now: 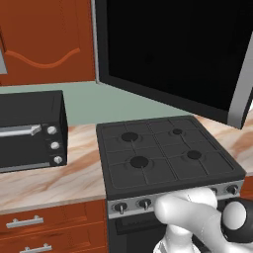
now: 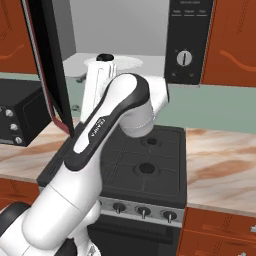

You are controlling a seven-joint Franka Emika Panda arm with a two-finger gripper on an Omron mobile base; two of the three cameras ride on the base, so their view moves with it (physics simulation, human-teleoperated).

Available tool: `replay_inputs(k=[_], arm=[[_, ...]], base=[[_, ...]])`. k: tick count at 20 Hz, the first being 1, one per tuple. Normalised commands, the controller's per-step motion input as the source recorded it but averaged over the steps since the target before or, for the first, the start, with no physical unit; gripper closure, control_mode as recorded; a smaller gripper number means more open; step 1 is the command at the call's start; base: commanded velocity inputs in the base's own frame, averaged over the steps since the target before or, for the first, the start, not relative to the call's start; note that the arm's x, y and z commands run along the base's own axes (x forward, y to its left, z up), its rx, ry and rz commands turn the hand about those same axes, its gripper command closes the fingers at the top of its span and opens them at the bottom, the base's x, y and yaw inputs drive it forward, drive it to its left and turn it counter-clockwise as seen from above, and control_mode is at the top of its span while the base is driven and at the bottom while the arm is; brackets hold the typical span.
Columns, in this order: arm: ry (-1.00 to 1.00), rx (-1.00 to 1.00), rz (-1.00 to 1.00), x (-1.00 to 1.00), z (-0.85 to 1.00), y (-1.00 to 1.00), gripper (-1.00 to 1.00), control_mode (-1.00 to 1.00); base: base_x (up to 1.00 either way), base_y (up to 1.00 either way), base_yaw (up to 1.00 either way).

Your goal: Open the microwave door.

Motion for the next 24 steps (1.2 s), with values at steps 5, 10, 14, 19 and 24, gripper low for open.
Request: replay_inputs(k=[5, 10, 14, 19, 24], arm=[[0.38, 0.23, 0.37, -0.36, 0.15, 0.53, -1.00, -1.00], [0.35, 0.22, 0.32, -0.46, 0.12, 0.93, -1.00, -1.00], [0.20, 0.15, 0.20, -0.42, 0.09, 1.00, -1.00, -1.00], [0.01, -0.01, -0.04, -0.07, 0.01, 1.00, -1.00, -1.00], [0.00, -0.18, -0.22, 0.25, 0.00, 1.00, -1.00, -1.00]], base=[[0.00, 0.00, 0.00], [0.00, 0.00, 0.00], [0.00, 0.00, 0.00], [0.00, 0.00, 0.00], [0.00, 0.00, 0.00]])
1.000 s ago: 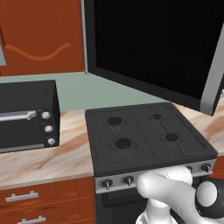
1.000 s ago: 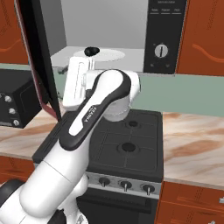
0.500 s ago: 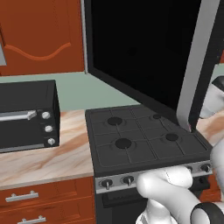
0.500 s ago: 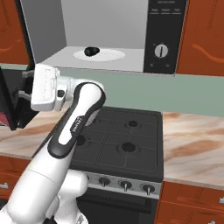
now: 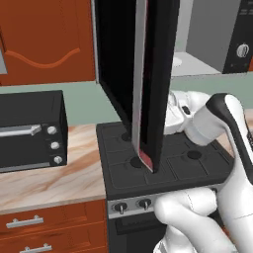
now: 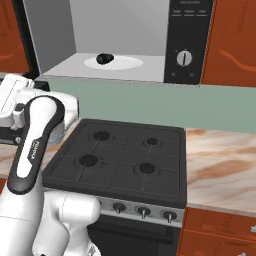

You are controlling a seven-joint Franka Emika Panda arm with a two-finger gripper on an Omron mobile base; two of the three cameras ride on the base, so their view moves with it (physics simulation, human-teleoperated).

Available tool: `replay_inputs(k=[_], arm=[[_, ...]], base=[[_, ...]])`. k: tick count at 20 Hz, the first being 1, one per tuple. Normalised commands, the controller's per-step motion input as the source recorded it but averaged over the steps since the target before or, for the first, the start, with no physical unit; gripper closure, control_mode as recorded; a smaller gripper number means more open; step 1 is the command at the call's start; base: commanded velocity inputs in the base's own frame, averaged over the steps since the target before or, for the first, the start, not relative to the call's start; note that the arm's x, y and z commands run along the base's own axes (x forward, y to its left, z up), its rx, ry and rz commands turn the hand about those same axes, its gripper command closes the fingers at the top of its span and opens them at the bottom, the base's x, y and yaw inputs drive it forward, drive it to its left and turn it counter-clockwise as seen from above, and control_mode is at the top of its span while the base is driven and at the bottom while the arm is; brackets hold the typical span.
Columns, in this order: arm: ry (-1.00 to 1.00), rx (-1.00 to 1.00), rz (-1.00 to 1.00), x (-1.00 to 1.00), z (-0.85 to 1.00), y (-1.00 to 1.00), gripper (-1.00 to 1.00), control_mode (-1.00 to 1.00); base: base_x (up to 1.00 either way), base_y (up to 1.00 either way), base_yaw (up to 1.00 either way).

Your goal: Open the microwave door.

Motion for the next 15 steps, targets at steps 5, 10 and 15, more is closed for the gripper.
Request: replay_inputs(k=[5, 10, 15], arm=[[0.00, -0.24, -0.32, 0.36, 0.00, 0.97, -1.00, -1.00], [0.01, -0.09, -0.16, 0.18, 0.00, 0.42, -1.00, -1.00], [0.00, -0.06, 0.00, 0.00, 0.00, 0.09, -1.00, -1.00]], base=[[0.00, 0.00, 0.00], [0.00, 0.00, 0.00], [0.00, 0.00, 0.00]])
